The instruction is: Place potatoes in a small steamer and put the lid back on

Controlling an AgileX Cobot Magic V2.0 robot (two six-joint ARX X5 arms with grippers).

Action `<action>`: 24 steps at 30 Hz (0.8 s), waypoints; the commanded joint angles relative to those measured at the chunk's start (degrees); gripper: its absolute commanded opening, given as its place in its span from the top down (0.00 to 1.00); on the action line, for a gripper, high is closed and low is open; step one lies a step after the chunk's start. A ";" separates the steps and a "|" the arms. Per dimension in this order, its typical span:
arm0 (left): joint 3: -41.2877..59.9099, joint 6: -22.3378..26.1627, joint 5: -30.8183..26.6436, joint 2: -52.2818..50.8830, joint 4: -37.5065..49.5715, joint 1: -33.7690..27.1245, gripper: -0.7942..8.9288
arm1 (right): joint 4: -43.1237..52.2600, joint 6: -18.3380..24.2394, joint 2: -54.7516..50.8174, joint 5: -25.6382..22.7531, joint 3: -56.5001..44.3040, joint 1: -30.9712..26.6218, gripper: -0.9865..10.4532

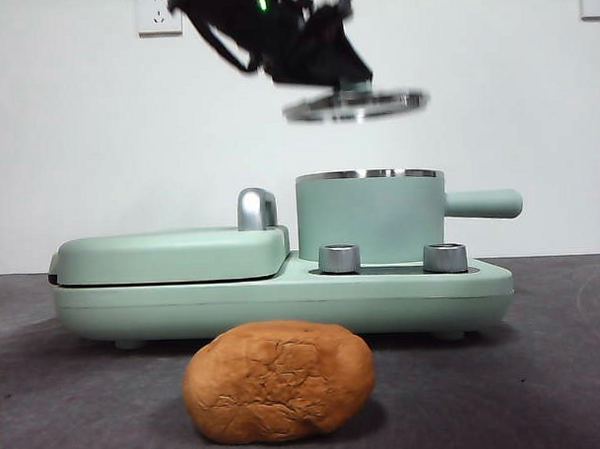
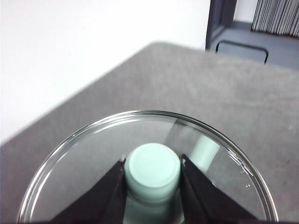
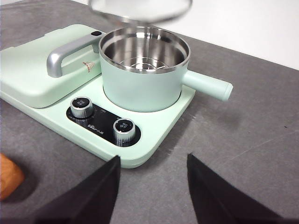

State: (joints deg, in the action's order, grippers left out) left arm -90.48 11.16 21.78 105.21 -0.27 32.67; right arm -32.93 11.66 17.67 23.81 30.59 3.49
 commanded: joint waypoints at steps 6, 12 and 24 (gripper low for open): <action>-1.95 -1.09 0.04 -9.29 -9.81 -0.17 0.90 | 0.28 -0.79 0.22 0.17 0.66 0.20 0.72; -1.92 -1.18 -3.41 -15.32 -18.01 -1.31 0.90 | 0.28 -0.79 0.22 0.46 0.68 0.33 0.72; 0.81 -0.28 -3.37 -22.82 -26.95 -5.18 0.90 | -0.87 -0.70 2.58 0.85 1.66 6.16 0.72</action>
State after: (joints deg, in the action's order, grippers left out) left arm -88.90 10.44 18.06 83.85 -29.17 27.18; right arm -34.11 11.62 19.57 24.43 31.20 9.06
